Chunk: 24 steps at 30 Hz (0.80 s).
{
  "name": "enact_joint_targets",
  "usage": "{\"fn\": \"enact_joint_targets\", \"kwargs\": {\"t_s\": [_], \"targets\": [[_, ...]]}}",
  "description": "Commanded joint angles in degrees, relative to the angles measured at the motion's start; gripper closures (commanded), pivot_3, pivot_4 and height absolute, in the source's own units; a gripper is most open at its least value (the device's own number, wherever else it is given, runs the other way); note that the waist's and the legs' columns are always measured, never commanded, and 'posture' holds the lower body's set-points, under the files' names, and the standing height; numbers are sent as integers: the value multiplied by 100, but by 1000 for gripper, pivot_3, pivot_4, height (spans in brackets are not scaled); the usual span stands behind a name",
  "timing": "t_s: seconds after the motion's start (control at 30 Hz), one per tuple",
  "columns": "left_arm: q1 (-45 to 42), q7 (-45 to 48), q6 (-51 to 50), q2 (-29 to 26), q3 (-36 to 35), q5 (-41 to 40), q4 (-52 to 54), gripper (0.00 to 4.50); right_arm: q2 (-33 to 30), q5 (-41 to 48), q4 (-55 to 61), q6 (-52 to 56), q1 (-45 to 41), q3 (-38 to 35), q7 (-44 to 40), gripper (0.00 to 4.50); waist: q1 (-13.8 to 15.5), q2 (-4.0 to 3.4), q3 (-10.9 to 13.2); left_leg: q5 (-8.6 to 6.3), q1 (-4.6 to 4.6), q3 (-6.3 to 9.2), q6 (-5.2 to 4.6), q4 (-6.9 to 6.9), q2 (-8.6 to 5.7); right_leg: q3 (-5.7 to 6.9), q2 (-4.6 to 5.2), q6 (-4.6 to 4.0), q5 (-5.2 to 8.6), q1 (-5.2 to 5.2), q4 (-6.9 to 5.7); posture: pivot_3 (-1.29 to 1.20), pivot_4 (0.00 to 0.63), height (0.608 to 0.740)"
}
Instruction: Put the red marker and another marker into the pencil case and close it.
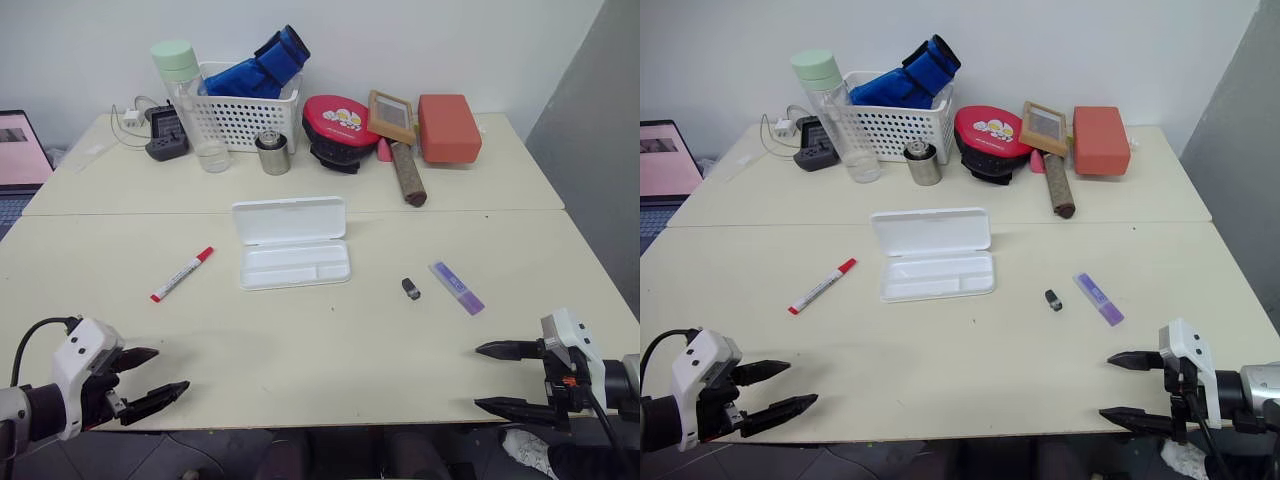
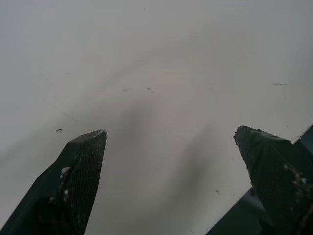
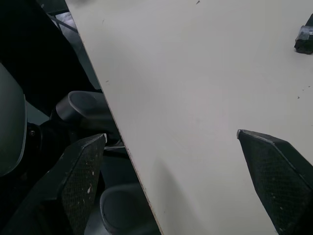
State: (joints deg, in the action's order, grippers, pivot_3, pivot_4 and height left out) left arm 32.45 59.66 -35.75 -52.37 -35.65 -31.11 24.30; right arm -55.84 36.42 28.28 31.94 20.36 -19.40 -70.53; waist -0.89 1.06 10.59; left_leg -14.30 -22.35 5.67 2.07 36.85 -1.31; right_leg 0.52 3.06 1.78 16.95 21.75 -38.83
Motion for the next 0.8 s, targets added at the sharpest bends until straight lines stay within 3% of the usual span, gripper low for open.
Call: {"fn": "enact_joint_targets", "kwargs": {"t_s": [0.03,0.8], "targets": [[-45,23,41,-9,-143,18,52,41,-80,-19,1,-74,8,-84,-84,0,0,0,0,0,0,0,0,0,0,0,0,0,0,0,0,0,150,740],[-227,25,-128,32,-38,-11,6,41,-70,-37,-53,-67,-81,1,-194,0,3,0,0,-1,1,1,1,0,0,0,0,0,0,0,1,0,150,740]]}}
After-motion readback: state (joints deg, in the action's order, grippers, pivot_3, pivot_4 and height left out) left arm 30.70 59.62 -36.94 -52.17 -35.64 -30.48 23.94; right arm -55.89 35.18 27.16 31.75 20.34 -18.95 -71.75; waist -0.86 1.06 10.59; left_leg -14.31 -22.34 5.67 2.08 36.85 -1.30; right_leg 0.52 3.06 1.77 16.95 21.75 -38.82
